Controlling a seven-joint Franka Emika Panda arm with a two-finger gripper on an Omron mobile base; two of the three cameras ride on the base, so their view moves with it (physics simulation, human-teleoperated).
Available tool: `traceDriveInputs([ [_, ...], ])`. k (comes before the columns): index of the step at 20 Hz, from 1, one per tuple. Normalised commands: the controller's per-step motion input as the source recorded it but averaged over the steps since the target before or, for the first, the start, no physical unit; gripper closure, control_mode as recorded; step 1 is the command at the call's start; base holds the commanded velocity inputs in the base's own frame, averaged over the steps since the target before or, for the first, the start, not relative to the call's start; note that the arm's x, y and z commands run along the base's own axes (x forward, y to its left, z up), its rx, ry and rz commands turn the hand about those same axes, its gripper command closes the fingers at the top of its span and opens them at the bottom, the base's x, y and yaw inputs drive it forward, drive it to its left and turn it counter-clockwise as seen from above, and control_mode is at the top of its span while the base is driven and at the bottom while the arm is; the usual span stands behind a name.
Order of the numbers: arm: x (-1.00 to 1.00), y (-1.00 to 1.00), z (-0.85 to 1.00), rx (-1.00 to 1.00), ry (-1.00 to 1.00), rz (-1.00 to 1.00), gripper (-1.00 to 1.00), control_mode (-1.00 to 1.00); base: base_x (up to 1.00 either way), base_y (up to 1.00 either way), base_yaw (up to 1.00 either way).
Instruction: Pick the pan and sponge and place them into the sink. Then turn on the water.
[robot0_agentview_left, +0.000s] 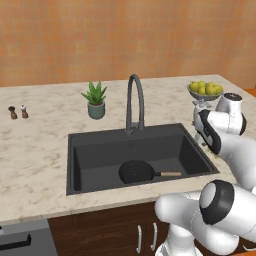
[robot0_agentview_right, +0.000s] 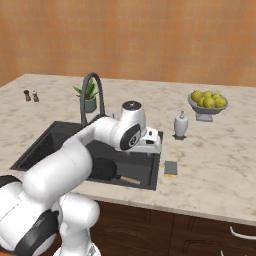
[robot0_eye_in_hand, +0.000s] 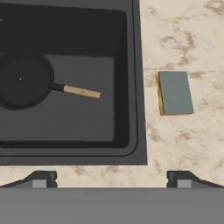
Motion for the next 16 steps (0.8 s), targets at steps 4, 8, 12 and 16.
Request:
traceDriveInputs([
  [4, 0.00, -0.79, 0.00, 0.18, -0.04, 0.00, -1.00, -1.00, 0.00, 0.00, 0.00],
  [8, 0.01, -0.69, 0.00, 0.18, -0.08, 0.00, -1.00, -1.00, 0.00, 0.00, 0.00],
  [12, 0.06, -0.27, -0.04, 0.07, -0.14, 0.01, -1.00, -1.00, 0.00, 0.00, 0.00],
  [16, 0.15, -0.01, -0.32, -0.01, -0.13, 0.03, -1.00, -1.00, 0.00, 0.00, 0.00],
])
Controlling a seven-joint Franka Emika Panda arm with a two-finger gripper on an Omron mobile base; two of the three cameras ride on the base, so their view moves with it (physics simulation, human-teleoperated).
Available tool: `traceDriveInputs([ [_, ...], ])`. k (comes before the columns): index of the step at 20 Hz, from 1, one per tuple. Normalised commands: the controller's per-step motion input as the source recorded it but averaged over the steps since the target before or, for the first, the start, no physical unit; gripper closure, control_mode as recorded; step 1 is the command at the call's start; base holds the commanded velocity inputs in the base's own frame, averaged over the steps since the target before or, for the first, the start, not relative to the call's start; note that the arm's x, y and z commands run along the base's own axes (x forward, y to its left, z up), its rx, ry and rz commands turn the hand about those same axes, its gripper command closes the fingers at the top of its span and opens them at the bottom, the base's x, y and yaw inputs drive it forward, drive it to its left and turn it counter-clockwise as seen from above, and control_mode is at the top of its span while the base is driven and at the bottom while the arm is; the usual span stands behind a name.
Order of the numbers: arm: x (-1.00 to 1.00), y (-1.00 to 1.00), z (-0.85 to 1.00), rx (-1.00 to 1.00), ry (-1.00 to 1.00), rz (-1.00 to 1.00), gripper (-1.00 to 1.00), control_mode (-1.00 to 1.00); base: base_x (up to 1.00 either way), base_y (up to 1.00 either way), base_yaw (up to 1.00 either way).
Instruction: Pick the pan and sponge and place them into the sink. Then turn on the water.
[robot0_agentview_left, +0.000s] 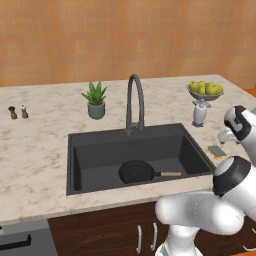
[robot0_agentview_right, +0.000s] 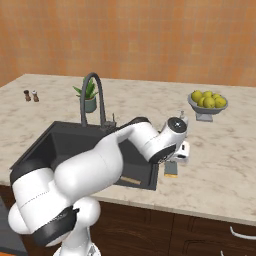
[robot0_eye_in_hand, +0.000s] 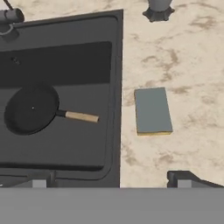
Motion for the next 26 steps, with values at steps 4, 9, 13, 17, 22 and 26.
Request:
traceDriveInputs([
  [4, 0.21, 0.00, -0.46, -0.06, -0.09, 0.01, -1.00, -1.00, 0.00, 0.00, 0.00],
  [9, 0.24, -0.02, -0.37, -0.06, -0.03, 0.00, -1.00, -1.00, 0.00, 0.00, 0.00],
  [13, 0.23, -0.08, -0.29, -0.07, 0.00, 0.00, -1.00, -1.00, 0.00, 0.00, 0.00],
  [17, 0.27, -0.10, -0.31, -0.07, 0.00, 0.00, -1.00, -1.00, 0.00, 0.00, 0.00],
  [22, 0.27, -0.18, -0.21, -0.03, 0.00, 0.00, -1.00, -1.00, 0.00, 0.00, 0.00],
  [26, 0.32, -0.31, -0.09, 0.00, 0.00, 0.00, -1.00, -1.00, 0.00, 0.00, 0.00],
])
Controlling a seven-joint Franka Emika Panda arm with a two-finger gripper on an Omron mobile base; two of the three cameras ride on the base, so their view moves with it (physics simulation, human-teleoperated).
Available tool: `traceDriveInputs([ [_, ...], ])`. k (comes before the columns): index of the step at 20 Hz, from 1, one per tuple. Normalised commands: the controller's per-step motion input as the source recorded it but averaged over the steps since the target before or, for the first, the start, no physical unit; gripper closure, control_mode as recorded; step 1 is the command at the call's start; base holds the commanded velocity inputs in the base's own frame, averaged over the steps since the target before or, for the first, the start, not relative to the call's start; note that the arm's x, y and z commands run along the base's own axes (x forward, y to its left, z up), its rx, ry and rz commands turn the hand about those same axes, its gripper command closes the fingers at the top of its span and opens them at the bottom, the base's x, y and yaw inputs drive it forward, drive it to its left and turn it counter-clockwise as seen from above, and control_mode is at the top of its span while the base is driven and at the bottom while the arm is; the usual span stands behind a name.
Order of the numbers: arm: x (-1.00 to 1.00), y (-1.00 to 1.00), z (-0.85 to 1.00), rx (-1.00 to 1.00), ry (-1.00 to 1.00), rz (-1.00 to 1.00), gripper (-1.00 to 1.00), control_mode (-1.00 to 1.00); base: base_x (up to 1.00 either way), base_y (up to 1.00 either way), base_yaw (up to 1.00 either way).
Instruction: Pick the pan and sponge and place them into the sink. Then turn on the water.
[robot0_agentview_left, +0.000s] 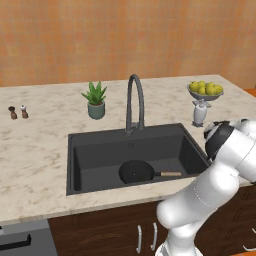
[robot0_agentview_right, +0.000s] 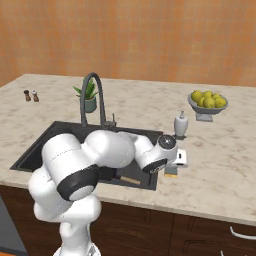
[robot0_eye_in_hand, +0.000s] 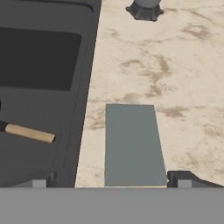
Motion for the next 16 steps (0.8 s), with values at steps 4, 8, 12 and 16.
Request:
traceDriveInputs([
  [4, 0.29, -0.25, -0.17, 0.00, 0.00, 0.00, -1.00, -1.00, 0.00, 0.00, 0.00],
  [8, 0.22, -0.19, -0.26, 0.00, 0.00, 0.00, -1.00, -1.00, 0.00, 0.00, 0.00],
  [12, 0.18, -0.21, -0.23, 0.00, 0.00, 0.00, -1.00, -1.00, 0.00, 0.00, 0.00],
  [16, 0.17, -0.23, -0.31, 0.00, 0.01, 0.00, -1.00, -1.00, 0.00, 0.00, 0.00],
])
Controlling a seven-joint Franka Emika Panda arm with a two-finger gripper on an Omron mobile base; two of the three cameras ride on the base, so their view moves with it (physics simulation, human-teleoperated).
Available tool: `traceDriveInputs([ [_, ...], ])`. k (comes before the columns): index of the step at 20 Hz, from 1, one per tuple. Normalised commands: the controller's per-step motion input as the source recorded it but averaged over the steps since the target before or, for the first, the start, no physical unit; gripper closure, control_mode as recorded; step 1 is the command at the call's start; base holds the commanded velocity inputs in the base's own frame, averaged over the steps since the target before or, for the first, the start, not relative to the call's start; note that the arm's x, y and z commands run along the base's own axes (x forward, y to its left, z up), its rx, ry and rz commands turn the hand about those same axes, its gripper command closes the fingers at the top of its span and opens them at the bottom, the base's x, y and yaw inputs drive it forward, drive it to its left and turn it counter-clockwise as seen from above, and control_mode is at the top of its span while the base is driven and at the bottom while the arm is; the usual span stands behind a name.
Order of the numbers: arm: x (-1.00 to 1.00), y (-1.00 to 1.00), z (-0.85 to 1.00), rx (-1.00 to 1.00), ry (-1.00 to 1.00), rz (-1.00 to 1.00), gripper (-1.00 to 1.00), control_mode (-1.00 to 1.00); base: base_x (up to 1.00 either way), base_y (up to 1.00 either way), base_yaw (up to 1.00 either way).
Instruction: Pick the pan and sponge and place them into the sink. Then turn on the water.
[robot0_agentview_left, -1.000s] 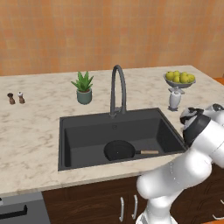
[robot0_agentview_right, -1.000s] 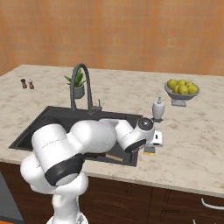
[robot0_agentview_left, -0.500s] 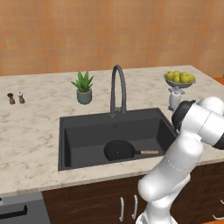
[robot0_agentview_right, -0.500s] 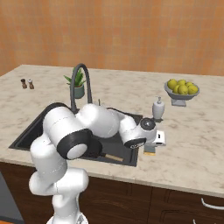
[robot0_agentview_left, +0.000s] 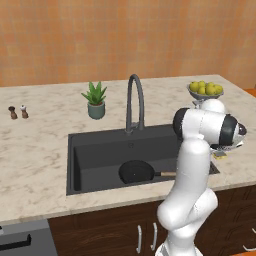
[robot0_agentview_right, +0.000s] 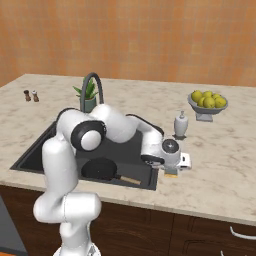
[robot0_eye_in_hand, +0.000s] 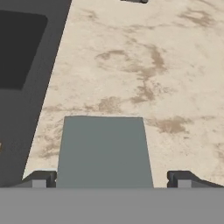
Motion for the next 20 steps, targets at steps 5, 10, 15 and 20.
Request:
traceDriveInputs([
  [5, 0.10, -0.18, -0.41, 0.00, 0.06, 0.00, -1.00, -1.00, 0.00, 0.00, 0.00],
  [10, 0.01, -0.02, -0.54, -0.08, 0.14, -0.01, 1.00, -1.00, 0.00, 0.00, 0.00],
  [15, -0.07, 0.31, -0.37, -0.17, 0.12, -0.07, 1.00, -1.00, 0.00, 0.00, 0.00],
  [20, -0.35, 0.65, 0.29, -0.01, -0.03, 0.06, 1.00, -1.00, 0.00, 0.00, 0.00],
])
